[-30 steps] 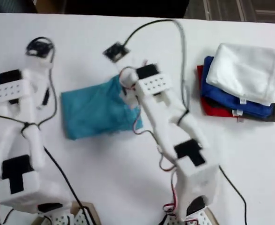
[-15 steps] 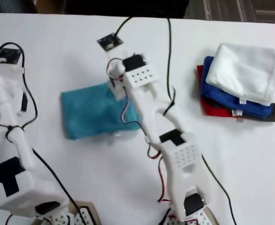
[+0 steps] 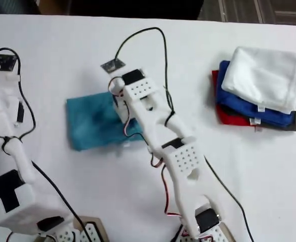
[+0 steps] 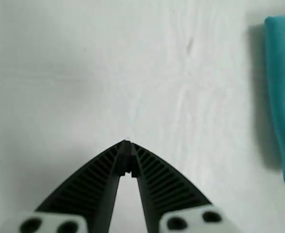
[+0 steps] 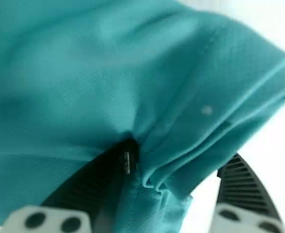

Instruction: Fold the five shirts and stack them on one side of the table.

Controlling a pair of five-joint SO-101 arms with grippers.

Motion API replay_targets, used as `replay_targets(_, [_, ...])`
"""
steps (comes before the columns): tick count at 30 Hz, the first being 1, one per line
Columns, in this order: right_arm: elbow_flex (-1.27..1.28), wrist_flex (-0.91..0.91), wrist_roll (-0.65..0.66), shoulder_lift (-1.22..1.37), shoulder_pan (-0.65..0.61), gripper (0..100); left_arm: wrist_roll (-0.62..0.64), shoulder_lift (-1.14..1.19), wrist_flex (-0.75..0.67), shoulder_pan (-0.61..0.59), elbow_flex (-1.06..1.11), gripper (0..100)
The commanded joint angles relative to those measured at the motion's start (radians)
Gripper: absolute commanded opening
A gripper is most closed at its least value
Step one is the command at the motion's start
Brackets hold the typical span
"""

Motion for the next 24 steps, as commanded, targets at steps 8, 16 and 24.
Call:
replay_targets(8, [0.000, 0.074, 0.081, 0.033, -0.016, 16.5, -0.008, -0.064, 0.012, -0.006, -0.002, 3])
replay_targets(16, [0.000, 0.128, 0.106, 0.024, 0.028, 2.2, -0.005, -0.064, 0.012, -0.006, -0.004, 3])
replay_targets(24, [0.000, 0.131, 0.315, -0.168, 0.194, 2.0, -0.005, -0.064, 0.011, -0.006, -0.004, 3])
